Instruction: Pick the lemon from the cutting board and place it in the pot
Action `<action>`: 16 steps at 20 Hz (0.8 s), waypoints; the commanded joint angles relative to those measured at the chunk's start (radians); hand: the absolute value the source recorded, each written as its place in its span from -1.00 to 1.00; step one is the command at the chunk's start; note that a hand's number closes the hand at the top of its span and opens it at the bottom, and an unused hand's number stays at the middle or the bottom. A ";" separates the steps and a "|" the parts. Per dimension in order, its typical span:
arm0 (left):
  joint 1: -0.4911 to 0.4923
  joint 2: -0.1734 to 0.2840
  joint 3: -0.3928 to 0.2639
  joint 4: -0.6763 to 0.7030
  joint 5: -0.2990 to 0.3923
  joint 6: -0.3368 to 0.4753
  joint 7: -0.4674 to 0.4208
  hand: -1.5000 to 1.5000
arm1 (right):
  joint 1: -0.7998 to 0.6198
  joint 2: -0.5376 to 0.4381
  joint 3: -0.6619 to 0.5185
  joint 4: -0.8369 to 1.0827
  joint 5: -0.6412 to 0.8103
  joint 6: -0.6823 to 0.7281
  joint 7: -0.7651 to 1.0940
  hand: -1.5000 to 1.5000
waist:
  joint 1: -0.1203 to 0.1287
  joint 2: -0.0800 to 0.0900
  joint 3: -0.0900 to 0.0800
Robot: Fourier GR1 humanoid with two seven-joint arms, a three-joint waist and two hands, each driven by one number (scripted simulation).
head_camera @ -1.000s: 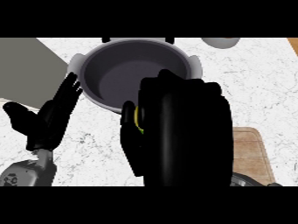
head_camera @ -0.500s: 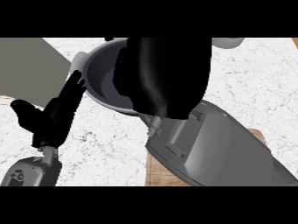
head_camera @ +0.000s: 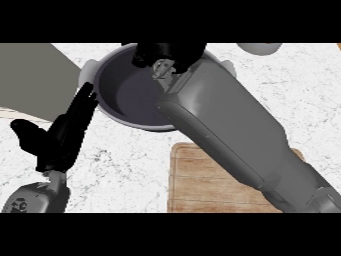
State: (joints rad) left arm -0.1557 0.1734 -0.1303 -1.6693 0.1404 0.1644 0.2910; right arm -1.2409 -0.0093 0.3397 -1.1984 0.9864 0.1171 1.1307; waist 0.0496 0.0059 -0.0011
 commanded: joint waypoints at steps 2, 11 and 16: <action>0.005 -0.008 -0.012 -0.031 -0.001 0.007 0.043 0.00 | 0.025 0.009 -0.054 0.104 -0.112 -0.143 0.110 1.00 | -0.001 0.000 0.001; -0.054 -0.016 0.000 0.057 -0.001 -0.019 -0.002 0.00 | 0.066 0.009 -0.065 0.200 -0.299 -0.495 0.057 -1.00 | 0.020 0.009 0.000; -0.046 -0.018 0.010 0.023 -0.015 0.014 0.022 0.00 | 0.071 0.009 -0.090 0.172 -0.179 -0.751 -0.057 -1.00 | -0.008 0.002 0.001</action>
State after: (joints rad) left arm -0.1870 0.1604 -0.1254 -1.6503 0.1312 0.1627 0.2931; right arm -1.1671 -0.0072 0.2592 -1.0267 0.7498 -0.3946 1.0283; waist 0.0571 0.0089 0.0003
